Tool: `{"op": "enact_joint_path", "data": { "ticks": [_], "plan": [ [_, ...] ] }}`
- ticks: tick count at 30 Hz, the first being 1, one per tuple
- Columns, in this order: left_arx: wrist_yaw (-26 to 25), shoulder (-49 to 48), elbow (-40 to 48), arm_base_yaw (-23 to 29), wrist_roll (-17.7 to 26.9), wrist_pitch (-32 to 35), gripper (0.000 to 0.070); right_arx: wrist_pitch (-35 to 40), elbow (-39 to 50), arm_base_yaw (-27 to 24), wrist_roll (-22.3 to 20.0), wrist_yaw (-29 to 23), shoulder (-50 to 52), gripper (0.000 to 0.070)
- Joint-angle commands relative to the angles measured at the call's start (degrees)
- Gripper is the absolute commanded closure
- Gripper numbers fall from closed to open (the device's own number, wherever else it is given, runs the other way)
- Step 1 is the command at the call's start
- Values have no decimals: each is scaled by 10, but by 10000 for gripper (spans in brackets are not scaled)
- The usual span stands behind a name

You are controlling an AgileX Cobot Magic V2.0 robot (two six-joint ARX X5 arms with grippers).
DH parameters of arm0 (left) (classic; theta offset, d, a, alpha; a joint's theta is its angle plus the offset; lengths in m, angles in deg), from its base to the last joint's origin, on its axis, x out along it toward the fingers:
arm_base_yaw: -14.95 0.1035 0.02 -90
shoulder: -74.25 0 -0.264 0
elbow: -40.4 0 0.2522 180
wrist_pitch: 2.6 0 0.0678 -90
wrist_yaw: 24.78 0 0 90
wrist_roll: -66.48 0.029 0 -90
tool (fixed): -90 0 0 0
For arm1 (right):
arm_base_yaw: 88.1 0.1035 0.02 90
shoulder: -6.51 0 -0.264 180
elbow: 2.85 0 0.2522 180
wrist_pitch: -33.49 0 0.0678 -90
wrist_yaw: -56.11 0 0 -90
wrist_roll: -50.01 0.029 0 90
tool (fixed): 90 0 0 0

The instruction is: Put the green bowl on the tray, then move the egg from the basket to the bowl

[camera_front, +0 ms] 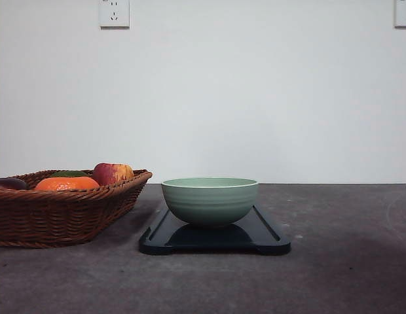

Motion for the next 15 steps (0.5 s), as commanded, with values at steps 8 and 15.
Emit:
{"op": "enact_joint_path", "data": {
  "ticks": [8, 15],
  "plan": [
    [-1, -1, 11, 1, 2, -3, 700, 7, 2, 0, 0, -1, 0, 684],
    [-1, -1, 11, 1, 2, -3, 700, 7, 2, 0, 0, -1, 0, 684]
  ]
}}
